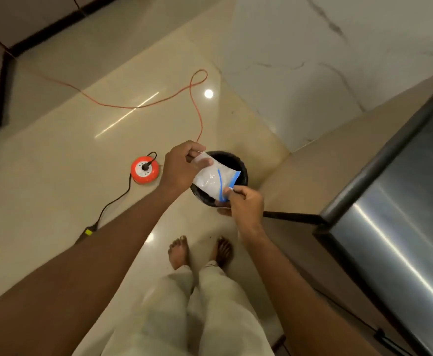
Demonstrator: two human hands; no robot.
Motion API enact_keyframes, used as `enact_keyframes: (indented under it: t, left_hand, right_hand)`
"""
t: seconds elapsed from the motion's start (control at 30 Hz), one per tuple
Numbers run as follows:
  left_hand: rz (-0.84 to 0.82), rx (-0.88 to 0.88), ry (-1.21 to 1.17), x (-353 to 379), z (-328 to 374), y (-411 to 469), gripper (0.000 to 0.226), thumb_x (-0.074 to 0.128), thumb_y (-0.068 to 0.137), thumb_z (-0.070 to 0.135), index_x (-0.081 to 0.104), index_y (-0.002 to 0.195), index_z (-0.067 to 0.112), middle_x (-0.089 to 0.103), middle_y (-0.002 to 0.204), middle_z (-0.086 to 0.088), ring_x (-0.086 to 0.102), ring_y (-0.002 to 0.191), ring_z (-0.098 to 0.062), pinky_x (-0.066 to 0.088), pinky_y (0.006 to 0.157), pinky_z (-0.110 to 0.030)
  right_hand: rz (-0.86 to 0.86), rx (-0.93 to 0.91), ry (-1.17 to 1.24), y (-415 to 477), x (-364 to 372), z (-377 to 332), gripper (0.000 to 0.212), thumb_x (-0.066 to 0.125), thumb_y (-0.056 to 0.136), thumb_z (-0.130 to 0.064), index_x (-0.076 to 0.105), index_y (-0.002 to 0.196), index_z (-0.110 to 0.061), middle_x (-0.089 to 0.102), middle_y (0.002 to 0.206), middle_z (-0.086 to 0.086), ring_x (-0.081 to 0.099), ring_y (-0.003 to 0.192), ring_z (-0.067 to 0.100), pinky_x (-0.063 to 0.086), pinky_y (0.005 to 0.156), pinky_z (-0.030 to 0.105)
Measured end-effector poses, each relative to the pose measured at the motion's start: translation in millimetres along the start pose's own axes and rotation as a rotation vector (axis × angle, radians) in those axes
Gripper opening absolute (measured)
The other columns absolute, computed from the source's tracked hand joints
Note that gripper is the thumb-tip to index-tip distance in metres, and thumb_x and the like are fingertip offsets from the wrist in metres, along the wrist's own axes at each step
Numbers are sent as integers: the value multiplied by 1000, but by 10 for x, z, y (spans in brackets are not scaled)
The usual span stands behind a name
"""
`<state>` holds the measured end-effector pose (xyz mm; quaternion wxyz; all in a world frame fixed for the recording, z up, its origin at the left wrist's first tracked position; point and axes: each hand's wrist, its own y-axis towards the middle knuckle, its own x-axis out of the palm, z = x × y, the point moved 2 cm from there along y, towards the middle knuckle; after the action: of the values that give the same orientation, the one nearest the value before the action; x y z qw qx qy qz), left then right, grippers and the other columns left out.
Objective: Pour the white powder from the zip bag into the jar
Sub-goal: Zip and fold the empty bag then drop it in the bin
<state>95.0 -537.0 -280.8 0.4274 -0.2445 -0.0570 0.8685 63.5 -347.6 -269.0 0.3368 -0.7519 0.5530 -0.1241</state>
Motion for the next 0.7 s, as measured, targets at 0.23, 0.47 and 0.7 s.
enact_keyframes:
  t: [0.23, 0.47, 0.7]
  left_hand:
    - [-154, -154, 108, 801, -1452, 921, 42, 82, 90, 34, 65, 124, 16, 68, 103, 3, 66, 101, -22, 53, 85, -34]
    - [-260, -228, 288, 1574, -2689, 1447, 58, 73, 98, 27, 48, 147, 10, 61, 138, -15, 60, 125, -30, 48, 93, -34]
    - [-305, -342, 246, 1862, -3227, 1577, 27, 65, 100, 18, 64, 126, 10, 71, 118, -14, 65, 111, -32, 50, 81, -36]
  right_hand:
    - [104, 313, 239, 1426, 386, 1130, 15, 51, 105, 0, 65, 109, -2, 74, 98, 18, 80, 66, 20, 65, 59, 34]
    - [193, 389, 272, 2692, 510, 2155, 20, 54, 104, 5, 60, 123, 8, 73, 86, 18, 78, 61, 17, 65, 59, 27]
    - [131, 458, 214, 3395, 819, 2705, 38, 44, 106, 11, 48, 144, 11, 65, 129, 29, 73, 109, 40, 60, 81, 38]
